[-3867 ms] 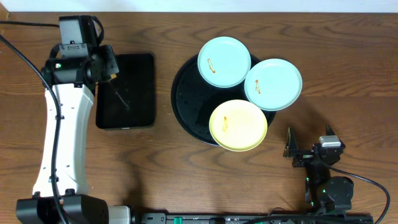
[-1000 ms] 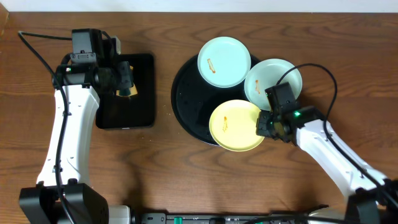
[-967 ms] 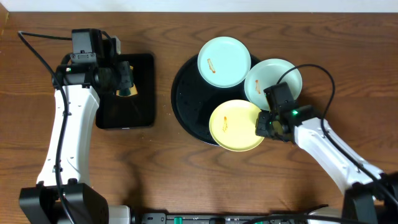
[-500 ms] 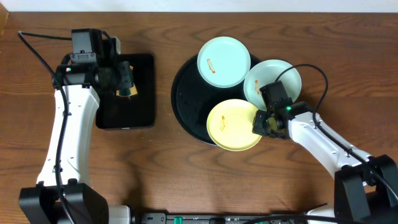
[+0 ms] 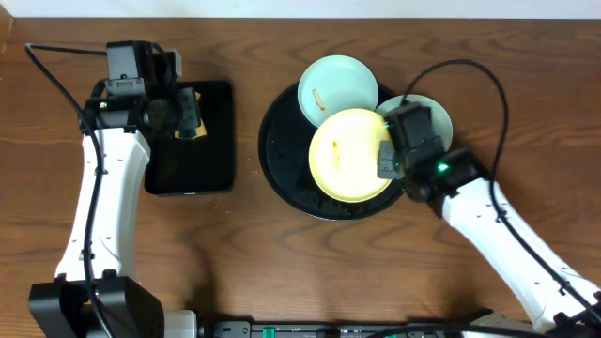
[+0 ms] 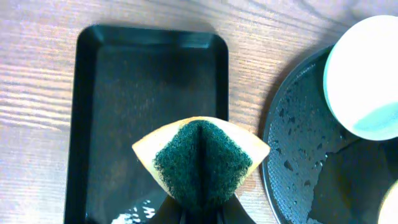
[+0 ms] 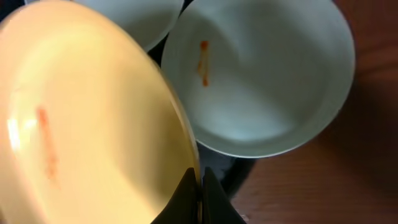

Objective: Clean dirty plates on tray and stack at the side
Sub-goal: 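Grip the yellow plate rim with the right gripper and tilt it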

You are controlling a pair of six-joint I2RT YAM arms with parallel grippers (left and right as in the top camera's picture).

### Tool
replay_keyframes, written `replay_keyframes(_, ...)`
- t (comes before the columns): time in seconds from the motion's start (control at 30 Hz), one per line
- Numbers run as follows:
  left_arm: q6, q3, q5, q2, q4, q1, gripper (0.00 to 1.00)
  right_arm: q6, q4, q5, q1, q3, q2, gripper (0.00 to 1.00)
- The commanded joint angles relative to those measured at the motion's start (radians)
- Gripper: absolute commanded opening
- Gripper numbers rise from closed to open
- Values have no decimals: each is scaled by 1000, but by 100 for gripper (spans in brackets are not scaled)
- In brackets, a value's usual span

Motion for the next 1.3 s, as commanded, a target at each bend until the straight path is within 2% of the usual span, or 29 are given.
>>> replay_keyframes(0.0,39,-3,8,8,30,3,8,-63,10,303,99,-3,0,1)
replay_keyframes(0.23,47,-3,8,9,47,3,8,-69,147,689,262,-13,1,1)
replay_keyframes(0.47,47,-14,9,35,47,2,8,-106,208,705,277,-13,1,1)
replay_keyframes(0.57,47,-34,9,48,58,3,8,-143,178,490,257,-12,0,1)
replay_keyframes(0.67,42,-37,26,41,95,2,8,-4,76,124,162,-12,1,1)
replay_keyframes(0.77,33,-37,90,27,116,-1,8,58,11,-41,56,-12,1,1)
replay_keyframes(0.9,23,-37,181,6,142,-28,8,64,-12,-257,-99,-13,1,1)
replay_keyframes(1.03,16,-37,179,-23,171,-95,8,17,-11,-349,-180,-14,1,1)
replay_keyframes(1.27,-23,-37,142,-50,212,-255,8,16,85,-309,-175,-97,10,1)
